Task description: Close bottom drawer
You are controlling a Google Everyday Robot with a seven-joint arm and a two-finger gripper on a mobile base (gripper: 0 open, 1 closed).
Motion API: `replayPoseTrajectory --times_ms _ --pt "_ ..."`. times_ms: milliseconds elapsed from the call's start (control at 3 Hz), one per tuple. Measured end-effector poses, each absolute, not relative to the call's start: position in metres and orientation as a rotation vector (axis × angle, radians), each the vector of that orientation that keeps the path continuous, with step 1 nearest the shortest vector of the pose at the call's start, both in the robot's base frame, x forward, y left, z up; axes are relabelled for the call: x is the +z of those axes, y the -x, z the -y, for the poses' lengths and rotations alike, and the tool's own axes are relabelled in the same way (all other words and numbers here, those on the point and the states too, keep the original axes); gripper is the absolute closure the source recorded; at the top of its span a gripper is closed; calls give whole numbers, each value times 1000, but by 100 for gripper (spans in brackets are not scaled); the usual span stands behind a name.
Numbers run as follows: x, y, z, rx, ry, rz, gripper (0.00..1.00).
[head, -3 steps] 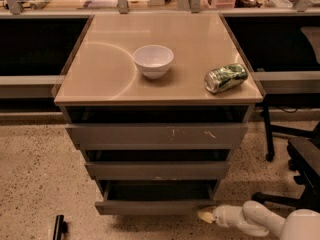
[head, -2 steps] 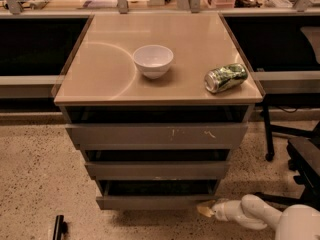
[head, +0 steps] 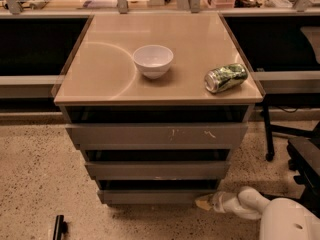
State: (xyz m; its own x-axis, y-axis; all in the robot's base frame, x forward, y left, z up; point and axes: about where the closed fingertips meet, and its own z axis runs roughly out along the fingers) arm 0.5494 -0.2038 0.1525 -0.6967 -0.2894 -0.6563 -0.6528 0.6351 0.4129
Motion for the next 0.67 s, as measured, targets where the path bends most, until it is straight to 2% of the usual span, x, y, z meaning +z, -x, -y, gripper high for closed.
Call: replayPoseTrajectory --times_ms 667 --pt "149 -570 207 869 792 -2310 100"
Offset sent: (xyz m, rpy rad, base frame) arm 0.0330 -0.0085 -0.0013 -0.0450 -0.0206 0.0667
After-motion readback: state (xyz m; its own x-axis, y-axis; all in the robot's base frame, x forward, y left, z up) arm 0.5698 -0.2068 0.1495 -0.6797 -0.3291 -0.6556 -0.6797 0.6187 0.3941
